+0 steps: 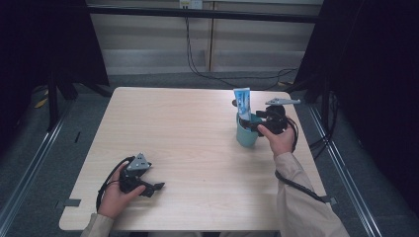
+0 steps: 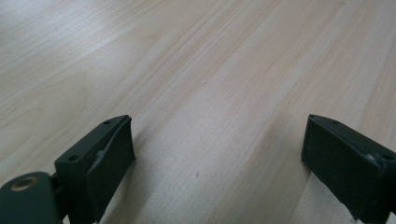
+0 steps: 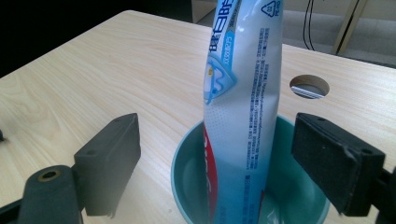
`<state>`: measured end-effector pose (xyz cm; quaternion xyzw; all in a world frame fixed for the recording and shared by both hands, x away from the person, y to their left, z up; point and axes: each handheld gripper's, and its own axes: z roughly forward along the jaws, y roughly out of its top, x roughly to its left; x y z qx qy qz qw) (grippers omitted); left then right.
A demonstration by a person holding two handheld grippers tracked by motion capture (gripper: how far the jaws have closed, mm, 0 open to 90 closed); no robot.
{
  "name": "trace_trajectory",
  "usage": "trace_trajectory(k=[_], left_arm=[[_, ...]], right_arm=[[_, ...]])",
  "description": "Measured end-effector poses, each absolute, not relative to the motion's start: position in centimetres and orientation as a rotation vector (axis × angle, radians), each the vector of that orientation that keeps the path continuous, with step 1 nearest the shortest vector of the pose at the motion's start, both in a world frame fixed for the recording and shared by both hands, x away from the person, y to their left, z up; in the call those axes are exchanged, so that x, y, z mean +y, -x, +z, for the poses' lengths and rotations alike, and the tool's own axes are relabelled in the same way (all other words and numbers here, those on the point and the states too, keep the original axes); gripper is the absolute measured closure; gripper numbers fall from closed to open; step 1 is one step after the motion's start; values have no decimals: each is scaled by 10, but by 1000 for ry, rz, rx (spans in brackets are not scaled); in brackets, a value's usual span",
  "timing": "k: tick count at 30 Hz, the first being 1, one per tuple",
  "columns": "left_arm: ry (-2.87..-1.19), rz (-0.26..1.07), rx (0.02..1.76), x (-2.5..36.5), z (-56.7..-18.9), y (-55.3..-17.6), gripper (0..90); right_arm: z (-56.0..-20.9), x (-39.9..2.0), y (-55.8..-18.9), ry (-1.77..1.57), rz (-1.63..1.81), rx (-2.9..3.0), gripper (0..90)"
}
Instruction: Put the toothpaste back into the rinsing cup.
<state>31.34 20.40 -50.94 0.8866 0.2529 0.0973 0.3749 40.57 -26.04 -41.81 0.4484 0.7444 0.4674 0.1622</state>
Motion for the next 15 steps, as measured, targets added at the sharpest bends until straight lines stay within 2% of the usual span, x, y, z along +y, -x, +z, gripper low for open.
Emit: trace_trajectory(k=[15], left_arm=[[-2275,261,648,204,-509,-313,88]], right_arm=[[-416,-258,-398,-1259,1323,2165,145]])
